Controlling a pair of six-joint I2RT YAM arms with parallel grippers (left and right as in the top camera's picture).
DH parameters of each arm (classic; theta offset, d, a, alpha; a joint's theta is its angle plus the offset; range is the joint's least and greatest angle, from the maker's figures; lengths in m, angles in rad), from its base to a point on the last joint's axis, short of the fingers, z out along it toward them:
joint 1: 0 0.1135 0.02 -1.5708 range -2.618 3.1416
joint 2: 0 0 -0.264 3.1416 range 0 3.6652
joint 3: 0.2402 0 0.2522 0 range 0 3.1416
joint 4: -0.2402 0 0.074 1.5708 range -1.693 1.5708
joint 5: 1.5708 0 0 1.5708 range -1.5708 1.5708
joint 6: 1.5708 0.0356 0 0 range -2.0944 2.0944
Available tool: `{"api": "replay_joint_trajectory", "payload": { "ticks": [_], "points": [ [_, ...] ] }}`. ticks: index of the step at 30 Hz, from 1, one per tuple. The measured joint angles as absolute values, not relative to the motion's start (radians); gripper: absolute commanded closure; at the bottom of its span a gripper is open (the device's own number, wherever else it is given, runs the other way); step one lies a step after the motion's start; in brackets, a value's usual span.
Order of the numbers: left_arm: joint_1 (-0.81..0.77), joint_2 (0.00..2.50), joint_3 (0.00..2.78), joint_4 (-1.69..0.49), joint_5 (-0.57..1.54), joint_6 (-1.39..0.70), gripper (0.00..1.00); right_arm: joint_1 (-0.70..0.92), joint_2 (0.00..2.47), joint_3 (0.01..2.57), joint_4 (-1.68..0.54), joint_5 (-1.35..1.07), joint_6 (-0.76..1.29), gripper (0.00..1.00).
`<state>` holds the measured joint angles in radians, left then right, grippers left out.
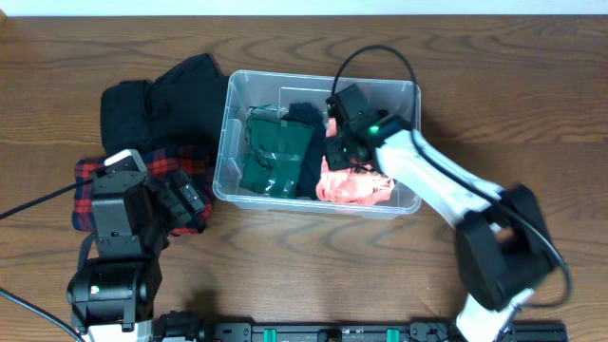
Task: Pack container
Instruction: 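Place the pink shirt into the bin's right side and release, then grasp the red plaid shirt with the left gripper and lift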
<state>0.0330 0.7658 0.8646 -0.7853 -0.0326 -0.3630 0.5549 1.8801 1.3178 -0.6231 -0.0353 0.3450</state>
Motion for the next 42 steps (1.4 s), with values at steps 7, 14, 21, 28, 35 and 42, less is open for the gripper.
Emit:
{"api": "replay_joint_trajectory", "payload": {
  "ticks": [7,14,21,28,35,42],
  "points": [
    [0.033,0.766,0.865,-0.785,-0.033,-0.363,0.02,0.555,1.934,1.335,-0.622,-0.079,0.34,0.48],
    [0.049,0.766,0.865,-0.787,-0.062,-0.34,0.02,0.55,1.825,1.357,-0.675,-0.109,0.284,0.01],
    [0.277,0.825,0.869,-0.815,-0.052,-0.428,0.02,0.452,1.496,1.414,-0.699,-0.109,0.237,0.01],
    [0.504,1.015,0.876,-0.858,0.148,-0.521,0.02,0.35,1.361,1.427,-0.846,-0.108,0.171,0.01],
    [0.652,1.233,0.877,-0.913,0.246,-0.575,0.02,0.281,1.392,1.42,-0.917,-0.104,0.143,0.01],
    [0.687,1.4,0.877,-0.789,0.339,-0.533,0.02,0.265,1.393,1.417,-0.92,-0.104,0.137,0.01]
  ]
}}
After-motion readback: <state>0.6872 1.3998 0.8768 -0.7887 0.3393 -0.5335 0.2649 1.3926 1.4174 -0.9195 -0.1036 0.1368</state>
